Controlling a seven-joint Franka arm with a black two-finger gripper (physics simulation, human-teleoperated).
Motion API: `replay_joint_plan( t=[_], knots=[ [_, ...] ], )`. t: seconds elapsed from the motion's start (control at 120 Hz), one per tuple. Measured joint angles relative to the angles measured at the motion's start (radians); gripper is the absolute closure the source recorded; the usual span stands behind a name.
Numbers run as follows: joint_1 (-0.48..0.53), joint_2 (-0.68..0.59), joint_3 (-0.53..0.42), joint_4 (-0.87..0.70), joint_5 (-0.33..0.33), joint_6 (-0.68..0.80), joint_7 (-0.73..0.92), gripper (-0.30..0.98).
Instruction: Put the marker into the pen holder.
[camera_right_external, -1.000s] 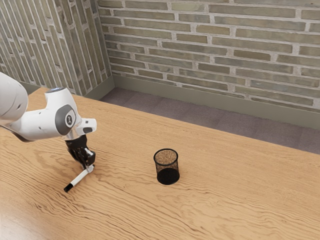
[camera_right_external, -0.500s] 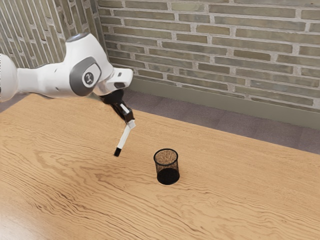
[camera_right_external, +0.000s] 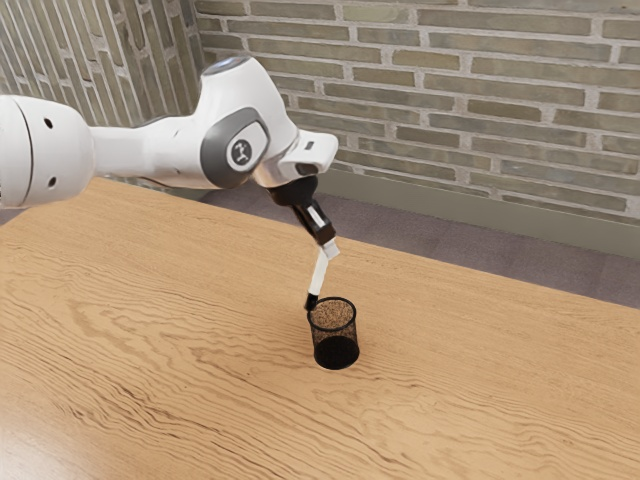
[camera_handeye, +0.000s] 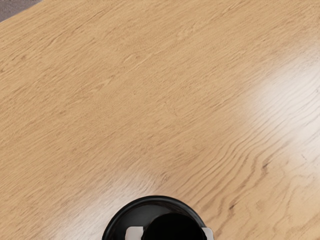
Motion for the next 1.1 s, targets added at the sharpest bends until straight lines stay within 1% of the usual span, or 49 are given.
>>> replay_joint_plan(
  t=[0.217,0.4,0.567,0.6,0.733,0.8,0.825,0.883,0.975,1.1],
  knots=[
    [-0.015,0.033,-0.01,0.017,-0.001,-0.001,-0.001,0.78],
    [-0.014,0.118,-0.011,0.077,0.0,-0.003,0.0,0.77],
    [-0.008,0.152,-0.009,0.065,0.0,-0.003,0.0,0.77],
    [-0.007,0.154,-0.009,0.053,-0.001,-0.004,0.001,0.73],
    [-0.006,0.154,-0.009,0.026,-0.02,-0.016,0.017,0.43],
    [-0.001,0.119,-0.008,0.022,-0.022,-0.046,0.026,0.32],
    [0.003,0.088,-0.007,0.022,-0.008,-0.067,0.029,0.28],
    [0.012,-0.01,0.0,0.038,0.051,-0.136,0.043,0.21],
    [0.043,-0.126,0.033,0.142,0.109,-0.292,0.083,0.14],
    [0.102,-0.201,0.065,0.184,0.175,-0.447,0.144,0.08]
  ],
)
